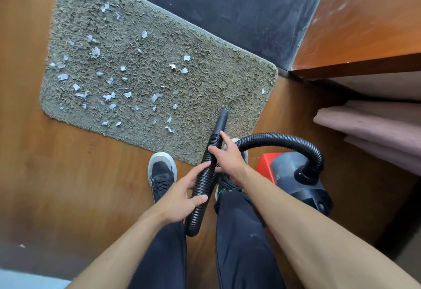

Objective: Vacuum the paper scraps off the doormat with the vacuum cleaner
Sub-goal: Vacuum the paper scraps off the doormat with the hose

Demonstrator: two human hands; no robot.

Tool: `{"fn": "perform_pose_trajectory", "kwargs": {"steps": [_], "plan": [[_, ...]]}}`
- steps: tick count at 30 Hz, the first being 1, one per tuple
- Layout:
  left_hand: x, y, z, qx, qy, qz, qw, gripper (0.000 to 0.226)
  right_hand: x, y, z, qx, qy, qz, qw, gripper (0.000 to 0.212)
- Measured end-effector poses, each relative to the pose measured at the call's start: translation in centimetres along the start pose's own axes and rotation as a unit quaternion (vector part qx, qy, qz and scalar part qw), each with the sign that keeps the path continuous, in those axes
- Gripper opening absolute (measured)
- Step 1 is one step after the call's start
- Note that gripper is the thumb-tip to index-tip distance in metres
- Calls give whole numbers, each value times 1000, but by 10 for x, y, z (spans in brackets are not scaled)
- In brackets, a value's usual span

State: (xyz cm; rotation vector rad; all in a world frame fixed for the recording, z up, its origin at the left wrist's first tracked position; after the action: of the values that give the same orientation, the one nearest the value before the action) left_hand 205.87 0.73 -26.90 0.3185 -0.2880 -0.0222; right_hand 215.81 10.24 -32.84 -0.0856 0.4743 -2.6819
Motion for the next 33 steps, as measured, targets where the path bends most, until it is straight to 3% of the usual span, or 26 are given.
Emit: {"fn": "perform_pose_trajectory", "kwargs": {"steps": [14,25,33], "plan": [[-4,-12,8,-15,7,65,998,77,20,-7,-9,-48,-25,54,997,66],[29,-4,-4,-16,-36,-10,999,79,-27,22,0,11,18,14,1000,70],[15,-8,5,6,-23,-2,1000,79,-5,23,2,-2,26,-18,999,66]]}}
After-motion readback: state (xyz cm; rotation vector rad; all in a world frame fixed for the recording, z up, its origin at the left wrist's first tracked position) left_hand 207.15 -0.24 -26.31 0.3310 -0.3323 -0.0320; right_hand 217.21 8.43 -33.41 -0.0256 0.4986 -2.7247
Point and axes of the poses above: each hand's wrist, its own z-axis away from the middle knuckle, its own x-axis out of the palm, y = z × x, the point moved 8 cm from there along -z, towards the middle knuckle, and after that the axes turned 7 degrees about -x, right-handed, at the moved point
